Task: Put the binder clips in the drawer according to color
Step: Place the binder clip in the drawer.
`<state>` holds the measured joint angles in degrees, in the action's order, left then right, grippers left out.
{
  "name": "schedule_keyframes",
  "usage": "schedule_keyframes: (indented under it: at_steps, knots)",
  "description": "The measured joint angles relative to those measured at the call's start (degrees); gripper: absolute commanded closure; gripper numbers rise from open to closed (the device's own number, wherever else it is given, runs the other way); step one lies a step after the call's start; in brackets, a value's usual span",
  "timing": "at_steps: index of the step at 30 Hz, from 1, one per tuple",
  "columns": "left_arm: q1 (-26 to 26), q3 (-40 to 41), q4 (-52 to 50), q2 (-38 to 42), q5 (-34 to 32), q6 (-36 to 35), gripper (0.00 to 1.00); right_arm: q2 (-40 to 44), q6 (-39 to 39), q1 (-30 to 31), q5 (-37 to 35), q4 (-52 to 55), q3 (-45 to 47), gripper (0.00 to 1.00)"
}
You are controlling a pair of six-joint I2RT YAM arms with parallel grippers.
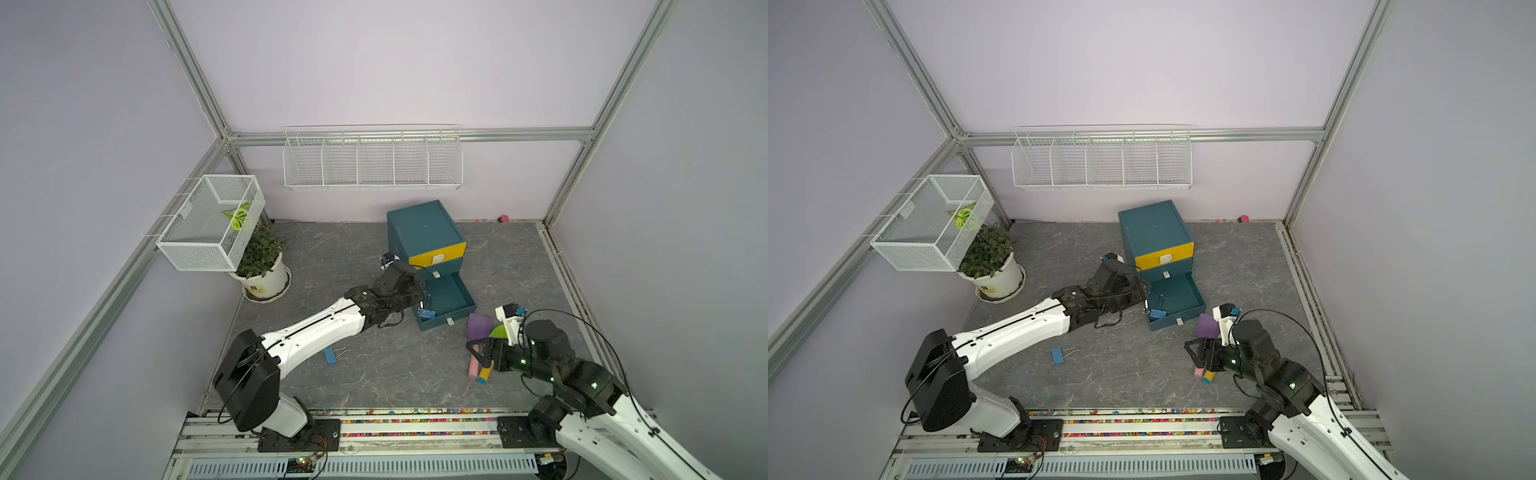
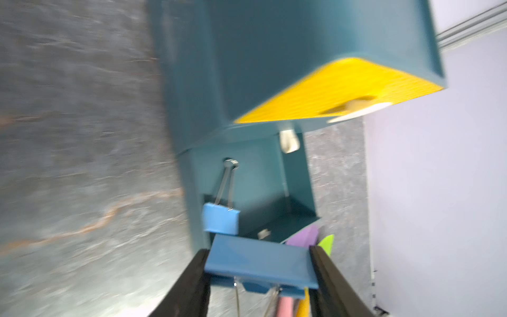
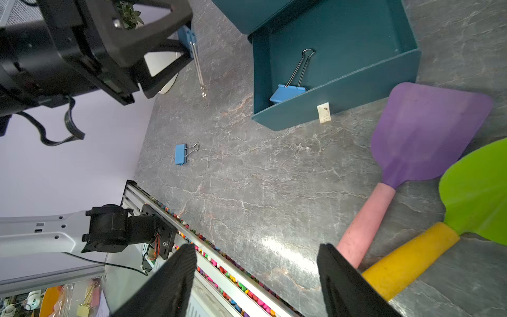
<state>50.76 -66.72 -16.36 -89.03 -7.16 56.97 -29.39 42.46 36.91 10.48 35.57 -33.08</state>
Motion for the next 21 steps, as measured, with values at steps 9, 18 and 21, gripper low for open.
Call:
schedule_keyframes:
  at_steps: [9, 18, 21]
  knots:
    - [1.0, -1.1, 5.9, -8.7, -4.7, 7.8, 0.6, 2.3, 0.0, 0.0, -0.9, 0.5, 0.0, 0.24]
    - [2.4, -6.0, 5.7, -14.6, -8.0, 9.8, 0.58, 2.5, 0.0, 0.0, -1.1, 1.0, 0.0, 0.24]
    - [2.4, -6.1, 5.7, -15.7, -8.5, 10.0, 0.56, 2.6, 0.0, 0.0, -1.1, 1.1, 0.0, 0.24]
